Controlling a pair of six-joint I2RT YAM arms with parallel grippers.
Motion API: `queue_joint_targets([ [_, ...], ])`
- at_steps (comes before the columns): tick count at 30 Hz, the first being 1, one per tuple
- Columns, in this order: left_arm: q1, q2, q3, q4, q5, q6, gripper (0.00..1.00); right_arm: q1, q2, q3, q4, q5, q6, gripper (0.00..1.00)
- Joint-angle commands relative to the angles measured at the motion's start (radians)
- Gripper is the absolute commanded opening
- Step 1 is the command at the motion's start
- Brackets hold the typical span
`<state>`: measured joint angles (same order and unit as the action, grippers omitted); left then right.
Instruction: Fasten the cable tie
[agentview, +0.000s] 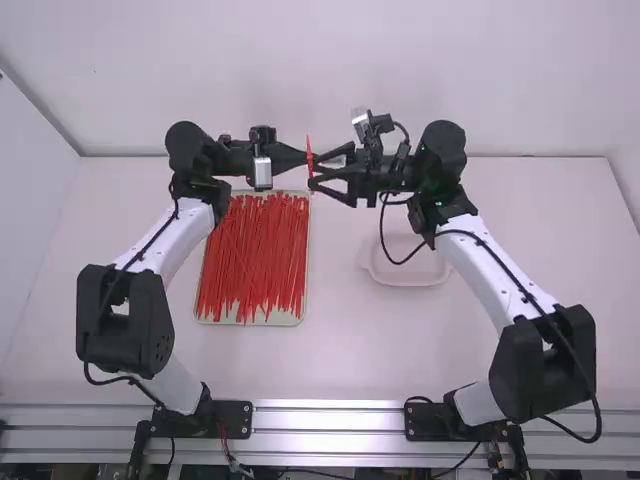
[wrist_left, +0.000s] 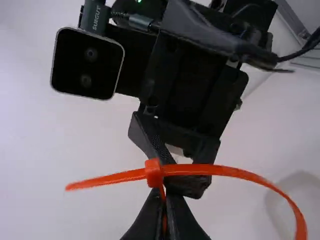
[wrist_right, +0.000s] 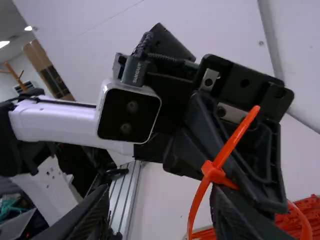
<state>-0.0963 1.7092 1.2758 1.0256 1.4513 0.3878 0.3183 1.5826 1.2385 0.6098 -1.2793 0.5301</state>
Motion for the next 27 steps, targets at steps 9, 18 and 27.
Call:
queue_joint_targets([
  [9,-0.021,-0.002,-0.007,0.029,0.109,-0.109,0.02,-0.051,-0.006,0.023,0.005,-0.015,0.024,0.58],
  [18,-0.033,-0.002,-0.007,0.024,0.112,-0.111,0.02,-0.074,-0.006,0.023,0.013,0.013,0.077,0.64],
  [27,-0.050,-0.002,-0.007,0.026,0.100,-0.104,0.02,-0.070,-0.006,0.023,0.042,0.044,0.183,0.64],
])
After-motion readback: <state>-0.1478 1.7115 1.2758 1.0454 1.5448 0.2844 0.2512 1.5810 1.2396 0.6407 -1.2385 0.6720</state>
